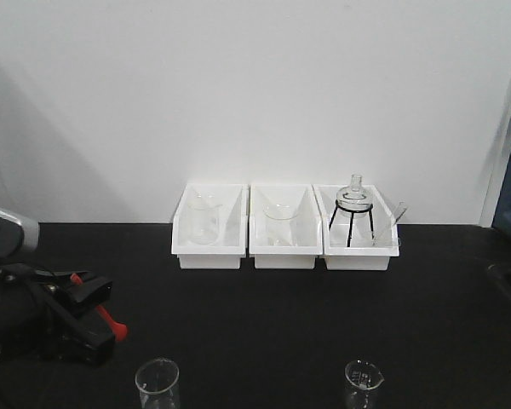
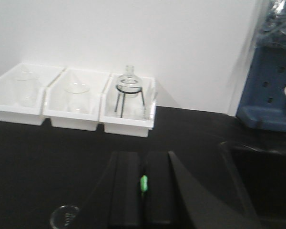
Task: Sort red and green spoons into left cabinet
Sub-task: 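Grasp the red spoon with the left gripper and lift it out, then drive the base holding both spoons to the open white cabinet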
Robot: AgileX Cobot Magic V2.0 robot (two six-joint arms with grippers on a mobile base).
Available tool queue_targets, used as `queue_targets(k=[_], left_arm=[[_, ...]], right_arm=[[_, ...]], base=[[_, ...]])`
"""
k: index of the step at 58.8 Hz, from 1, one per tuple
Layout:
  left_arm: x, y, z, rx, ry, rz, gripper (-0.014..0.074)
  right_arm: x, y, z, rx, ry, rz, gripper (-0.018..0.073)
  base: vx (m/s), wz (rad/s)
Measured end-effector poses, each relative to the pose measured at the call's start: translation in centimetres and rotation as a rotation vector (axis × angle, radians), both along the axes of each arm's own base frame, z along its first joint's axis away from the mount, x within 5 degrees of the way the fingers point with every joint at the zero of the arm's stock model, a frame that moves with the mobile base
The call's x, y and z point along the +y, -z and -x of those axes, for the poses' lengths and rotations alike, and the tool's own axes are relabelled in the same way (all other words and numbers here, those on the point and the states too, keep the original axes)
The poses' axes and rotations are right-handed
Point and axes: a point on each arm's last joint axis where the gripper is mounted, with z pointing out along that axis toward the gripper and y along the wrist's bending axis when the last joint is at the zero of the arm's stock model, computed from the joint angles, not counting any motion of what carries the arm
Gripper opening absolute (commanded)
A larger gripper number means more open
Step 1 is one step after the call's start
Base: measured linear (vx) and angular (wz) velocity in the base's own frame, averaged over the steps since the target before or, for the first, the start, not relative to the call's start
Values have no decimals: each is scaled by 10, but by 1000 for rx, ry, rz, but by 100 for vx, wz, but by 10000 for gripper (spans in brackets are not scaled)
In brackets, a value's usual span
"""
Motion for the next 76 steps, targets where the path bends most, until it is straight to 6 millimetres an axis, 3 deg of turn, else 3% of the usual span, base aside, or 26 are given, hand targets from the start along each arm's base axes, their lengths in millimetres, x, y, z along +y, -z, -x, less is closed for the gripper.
queue_targets(k=[12, 29, 76], left_arm=[[13, -20, 27, -127, -2, 61, -1], [30, 0, 61, -154, -4, 75, -1], [31, -4, 65, -185, -4, 91, 0]], right_arm=[[8, -6, 27, -1, -100, -15, -1], [1, -8, 45, 4, -93, -39, -1], [1, -7, 45, 9, -91, -41, -1]], base=[[0, 0], [0, 0], [0, 0]])
